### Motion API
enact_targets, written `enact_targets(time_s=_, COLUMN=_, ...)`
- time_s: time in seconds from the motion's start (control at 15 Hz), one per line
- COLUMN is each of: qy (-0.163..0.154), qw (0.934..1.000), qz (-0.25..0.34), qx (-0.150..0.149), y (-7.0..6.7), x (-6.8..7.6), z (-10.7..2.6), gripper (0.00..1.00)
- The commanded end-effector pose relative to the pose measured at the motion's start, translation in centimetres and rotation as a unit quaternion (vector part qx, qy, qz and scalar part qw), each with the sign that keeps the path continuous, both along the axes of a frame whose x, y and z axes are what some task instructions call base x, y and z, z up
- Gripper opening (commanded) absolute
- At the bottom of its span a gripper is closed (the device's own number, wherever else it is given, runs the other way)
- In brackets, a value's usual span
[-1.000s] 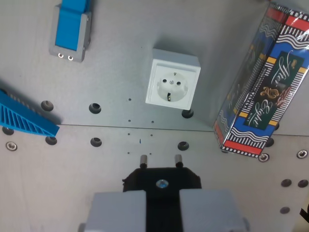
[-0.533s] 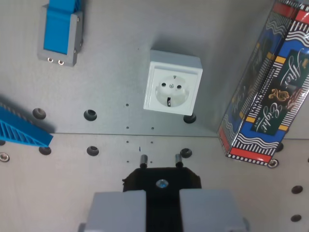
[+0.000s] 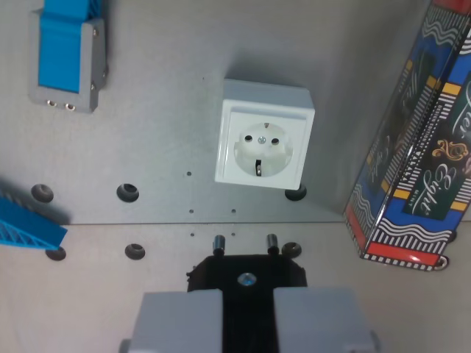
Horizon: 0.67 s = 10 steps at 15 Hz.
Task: Move above the white socket
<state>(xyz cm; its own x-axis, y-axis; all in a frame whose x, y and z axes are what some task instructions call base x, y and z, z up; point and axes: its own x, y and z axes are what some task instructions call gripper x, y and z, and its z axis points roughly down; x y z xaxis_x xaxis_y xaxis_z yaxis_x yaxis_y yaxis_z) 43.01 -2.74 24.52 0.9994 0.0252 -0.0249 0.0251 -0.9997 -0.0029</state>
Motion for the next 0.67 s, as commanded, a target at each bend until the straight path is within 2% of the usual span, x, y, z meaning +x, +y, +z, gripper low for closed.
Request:
enact_targets(time_s=0.07, qy=-0.043, qw=0.9982, qz=-0.041, qx=0.007, y=-0.4, x=-0.4, z=-1.6, gripper=0.0)
enact_targets(time_s=0.67, qy=-0.047, qw=0.9968, qz=-0.064, qx=0.011, y=-0.9, x=-1.6, z=-6.2, gripper=0.0)
